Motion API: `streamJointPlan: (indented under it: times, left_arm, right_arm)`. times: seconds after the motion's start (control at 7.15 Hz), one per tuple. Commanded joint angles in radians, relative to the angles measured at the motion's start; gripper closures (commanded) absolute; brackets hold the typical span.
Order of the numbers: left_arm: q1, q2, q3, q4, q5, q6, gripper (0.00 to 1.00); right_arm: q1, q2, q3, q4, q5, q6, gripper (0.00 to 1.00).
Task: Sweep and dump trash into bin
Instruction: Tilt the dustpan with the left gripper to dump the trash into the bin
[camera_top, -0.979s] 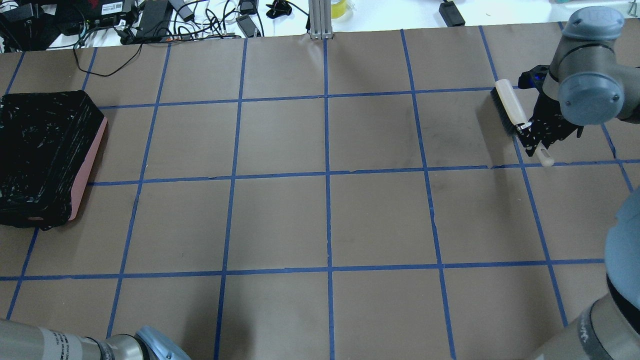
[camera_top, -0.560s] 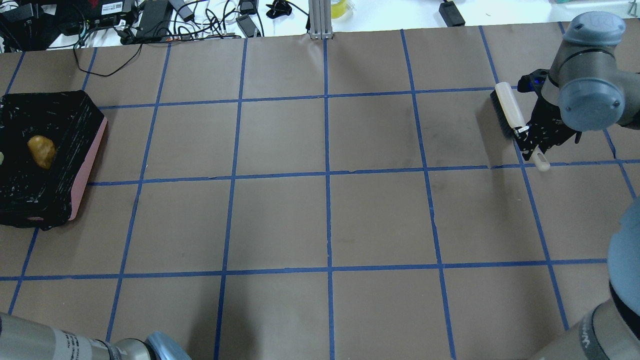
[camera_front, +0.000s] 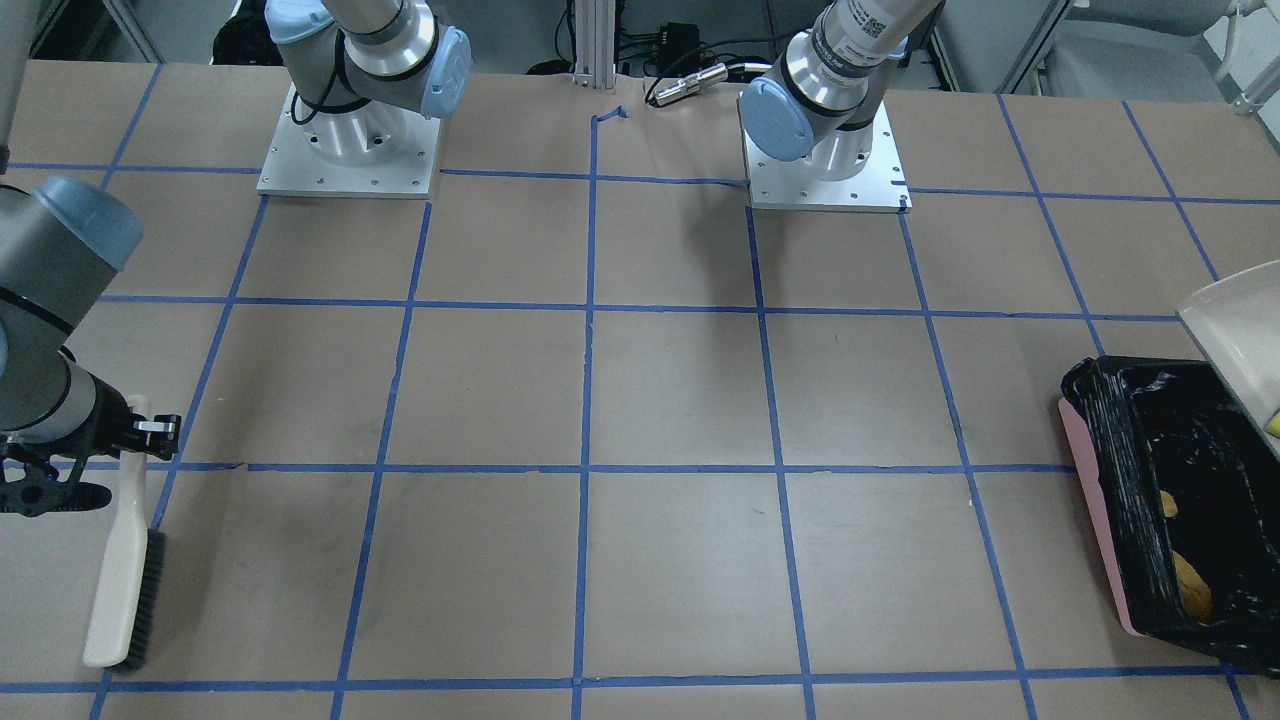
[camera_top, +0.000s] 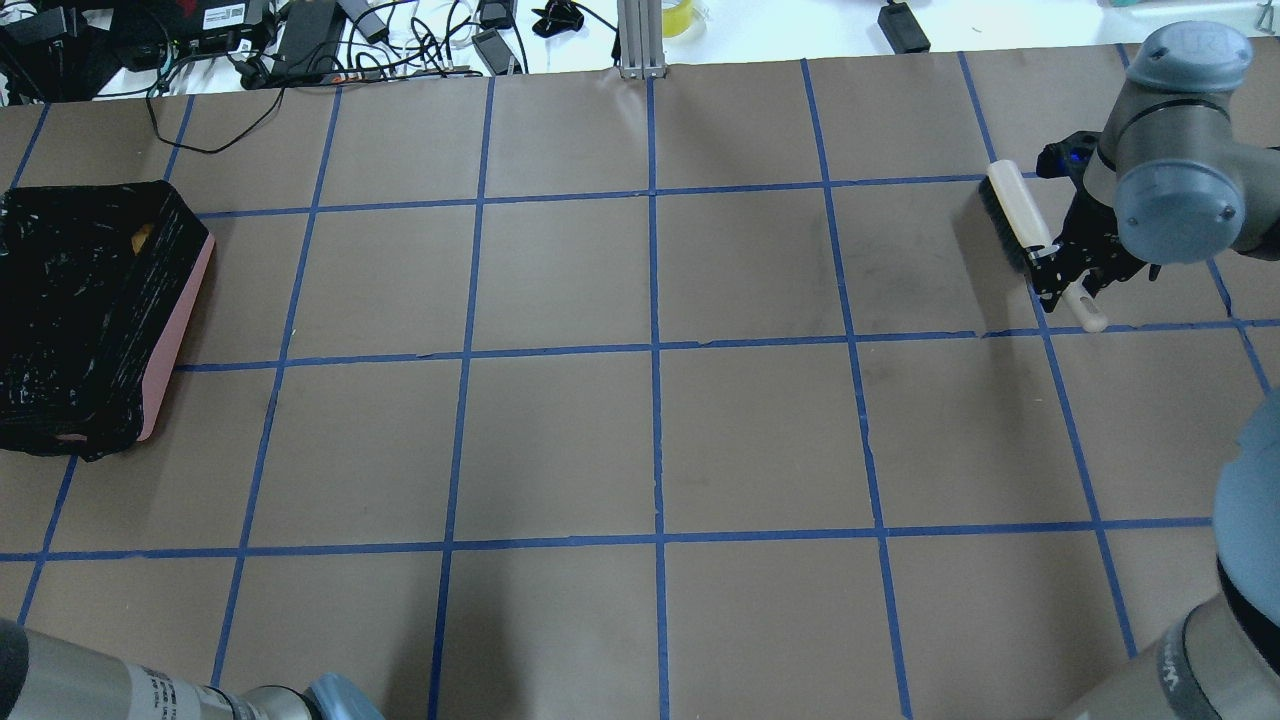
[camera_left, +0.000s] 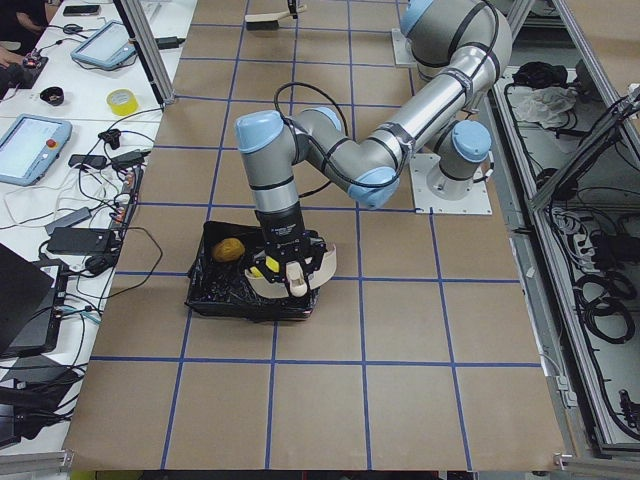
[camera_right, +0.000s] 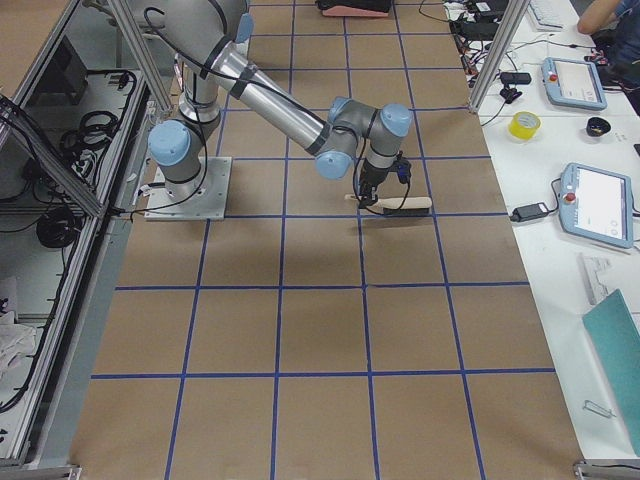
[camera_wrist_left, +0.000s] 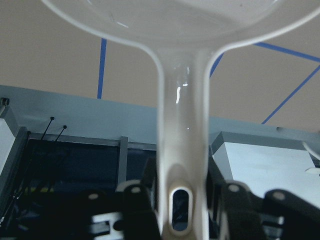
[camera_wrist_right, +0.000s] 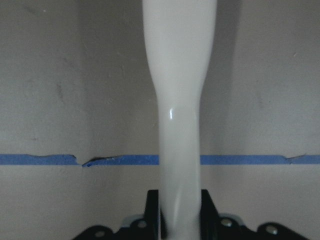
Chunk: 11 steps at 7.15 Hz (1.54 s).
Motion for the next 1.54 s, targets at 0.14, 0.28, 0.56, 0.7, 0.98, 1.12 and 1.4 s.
streamJointPlan:
  times: [0.14,0.28,0.56,0.7,0.98,1.12,1.4]
  left_arm:
    - [-0.111,0.009,-0.075,0.147,0.179,0.055,1.0]
    - [-0.129,0.032,-0.177,0.29,0.186,0.089,1.0]
    - [-0.195,0.055,-0.238,0.378,0.23,0.103,1.0]
    - [-0.229,0.053,-0.239,0.382,0.279,0.101,1.0]
    - [-0.263,0.05,-0.274,0.451,0.315,0.092,1.0]
    - [-0.266,0.055,-0.332,0.536,0.319,0.095,1.0]
    - [-0.271,0.032,-0.35,0.603,0.342,0.117,1.0]
  right_arm:
    - [0.0,0.003,-0.005,-0.033,-0.001,-0.001,0.12]
    - [0.0,-0.001,-0.016,-0.033,0.001,-0.001,0.09]
    - [0.005,-0.009,-0.069,-0.028,0.002,-0.005,0.02]
    - [0.005,-0.007,-0.074,-0.028,0.002,-0.016,0.02]
    - [0.021,-0.036,-0.128,-0.013,-0.001,-0.078,0.01]
    - [0.038,-0.065,-0.193,0.086,0.001,-0.077,0.01]
    - [0.099,-0.117,-0.344,0.316,0.011,-0.047,0.01]
